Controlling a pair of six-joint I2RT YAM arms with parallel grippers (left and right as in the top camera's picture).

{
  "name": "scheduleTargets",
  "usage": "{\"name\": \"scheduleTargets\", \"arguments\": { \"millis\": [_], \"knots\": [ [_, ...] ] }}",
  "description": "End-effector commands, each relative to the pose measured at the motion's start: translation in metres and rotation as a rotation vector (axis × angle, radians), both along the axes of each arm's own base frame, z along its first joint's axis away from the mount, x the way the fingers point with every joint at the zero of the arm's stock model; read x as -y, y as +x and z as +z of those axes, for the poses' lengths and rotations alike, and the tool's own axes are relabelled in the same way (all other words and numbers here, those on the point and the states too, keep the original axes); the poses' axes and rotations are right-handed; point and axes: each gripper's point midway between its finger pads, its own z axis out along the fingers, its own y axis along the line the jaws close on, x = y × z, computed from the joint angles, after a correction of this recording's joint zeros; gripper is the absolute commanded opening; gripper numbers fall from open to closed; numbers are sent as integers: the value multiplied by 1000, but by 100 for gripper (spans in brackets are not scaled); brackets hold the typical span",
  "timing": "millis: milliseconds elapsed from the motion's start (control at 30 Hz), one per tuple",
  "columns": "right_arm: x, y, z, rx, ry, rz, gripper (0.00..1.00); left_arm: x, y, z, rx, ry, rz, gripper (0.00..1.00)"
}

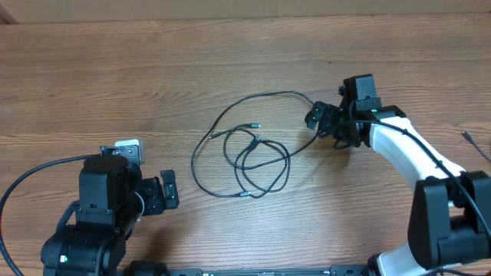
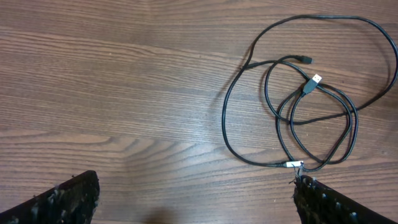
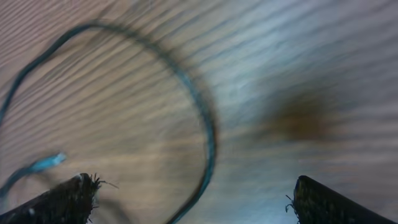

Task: Untangle cables

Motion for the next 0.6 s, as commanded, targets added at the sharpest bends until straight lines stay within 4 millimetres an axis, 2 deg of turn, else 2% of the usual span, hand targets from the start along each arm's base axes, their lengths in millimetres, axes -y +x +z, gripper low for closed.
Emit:
{"name": "scheduleTargets", "arguments": {
  "millis": [0, 167, 267, 333, 433, 533, 567],
  "knots": [
    [21, 7, -18, 5, -116, -47, 100, 0, 1, 2, 7, -2, 10, 100],
    [15, 17, -36, 23, -126, 29, 100, 0, 1, 2, 7, -2, 10, 99],
    [14, 19, -46, 16, -121, 32, 94, 0, 1, 2, 7, -2, 10, 100],
    [8, 20, -48, 16, -92, 44, 84, 0, 1, 2, 7, -2, 10, 100],
    [-3, 22, -49, 22, -35, 69, 64, 0, 1, 2, 7, -2, 10, 100],
    [-5, 25, -51, 33, -29, 74, 50, 0, 1, 2, 7, -2, 10, 100],
    [-6, 27, -52, 38, -29, 76, 49, 0, 1, 2, 7, -2, 10, 100]
  ]
}}
